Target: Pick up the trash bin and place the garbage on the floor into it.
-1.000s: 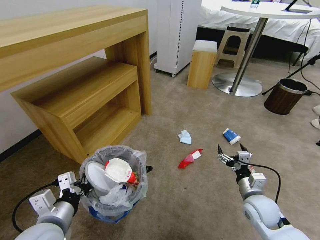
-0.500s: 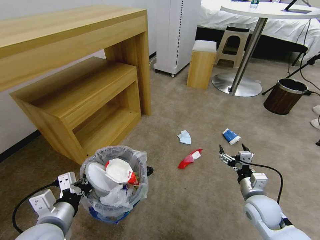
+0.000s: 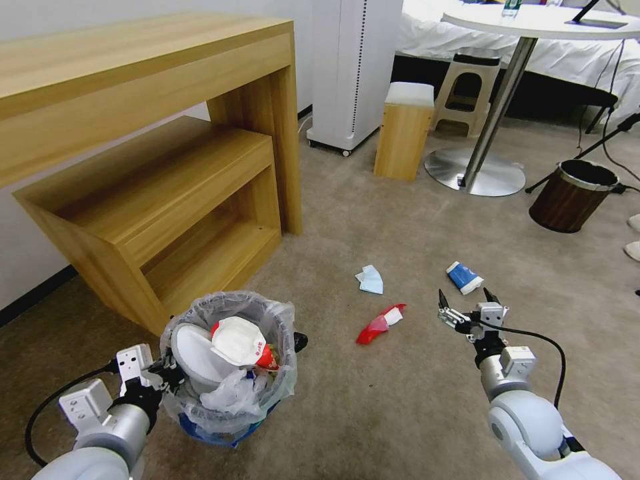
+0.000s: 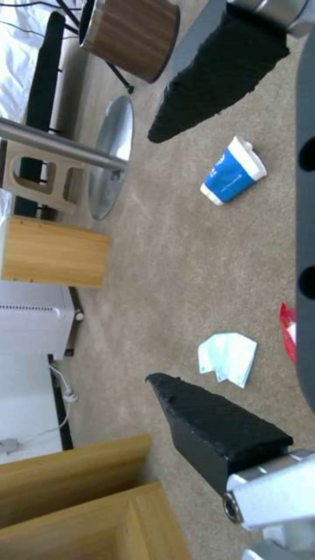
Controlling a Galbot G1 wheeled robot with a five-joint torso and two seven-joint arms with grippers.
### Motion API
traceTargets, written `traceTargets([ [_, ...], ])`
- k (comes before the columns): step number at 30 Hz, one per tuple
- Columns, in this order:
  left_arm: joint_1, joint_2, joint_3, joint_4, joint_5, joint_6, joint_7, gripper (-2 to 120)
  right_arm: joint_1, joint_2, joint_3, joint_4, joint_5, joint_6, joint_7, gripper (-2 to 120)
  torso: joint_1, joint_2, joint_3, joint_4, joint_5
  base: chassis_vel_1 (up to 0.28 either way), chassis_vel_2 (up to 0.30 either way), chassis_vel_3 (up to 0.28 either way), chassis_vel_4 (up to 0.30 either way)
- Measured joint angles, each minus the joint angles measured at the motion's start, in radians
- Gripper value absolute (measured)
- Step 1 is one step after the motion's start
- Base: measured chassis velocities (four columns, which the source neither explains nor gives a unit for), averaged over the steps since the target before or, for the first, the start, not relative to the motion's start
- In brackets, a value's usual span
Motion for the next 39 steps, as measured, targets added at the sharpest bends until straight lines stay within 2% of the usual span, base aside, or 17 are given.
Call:
traceTargets([
  [15,-0.003,0.0,0.001,0.007,0.004,-0.002,0.002,1,0.006,-0.001,-0.002,-0.002,-0.001,-0.008,0.002,100,0.0,0.0,0.0,0.0,0.0,-0.006,0.008,0.011,-0.008],
  [39,0.004,0.002,0.001,0.005,0.009,-0.006,0.005,1,0.005,0.0,-0.006,-0.002,-0.007,-0.015,0.004,100,0.0,0.0,0.0,0.0,0.0,-0.055,0.055,0.055,-0.052],
])
